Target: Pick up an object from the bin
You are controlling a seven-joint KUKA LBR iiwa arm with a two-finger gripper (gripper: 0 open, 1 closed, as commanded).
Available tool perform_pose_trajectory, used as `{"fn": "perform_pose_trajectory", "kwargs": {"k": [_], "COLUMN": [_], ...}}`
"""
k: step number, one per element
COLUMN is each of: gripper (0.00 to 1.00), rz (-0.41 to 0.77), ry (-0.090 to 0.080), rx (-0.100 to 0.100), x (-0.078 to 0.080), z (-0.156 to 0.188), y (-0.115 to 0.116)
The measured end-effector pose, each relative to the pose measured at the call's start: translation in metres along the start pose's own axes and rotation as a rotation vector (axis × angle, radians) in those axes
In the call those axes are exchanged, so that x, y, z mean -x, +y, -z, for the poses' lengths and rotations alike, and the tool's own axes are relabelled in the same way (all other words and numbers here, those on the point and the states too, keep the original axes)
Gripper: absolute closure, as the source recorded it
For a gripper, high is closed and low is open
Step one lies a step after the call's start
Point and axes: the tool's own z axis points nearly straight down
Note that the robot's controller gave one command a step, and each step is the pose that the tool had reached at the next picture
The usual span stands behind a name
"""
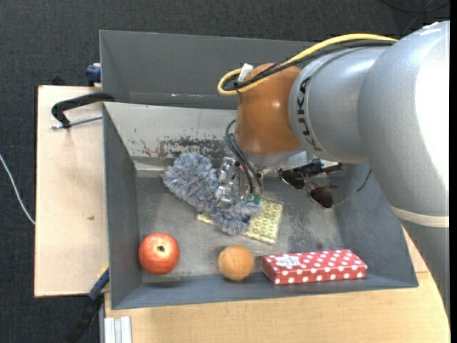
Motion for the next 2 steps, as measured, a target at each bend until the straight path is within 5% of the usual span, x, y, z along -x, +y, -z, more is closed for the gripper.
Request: {"fn": "perform_pose_trajectory", "kwargs": {"k": [2], "gripper": [1.0], "rz": [0.0], "ry": [-0.012], "rx": [0.003], "x": [0.002], "z": [0.034], "y": [0.001]}}
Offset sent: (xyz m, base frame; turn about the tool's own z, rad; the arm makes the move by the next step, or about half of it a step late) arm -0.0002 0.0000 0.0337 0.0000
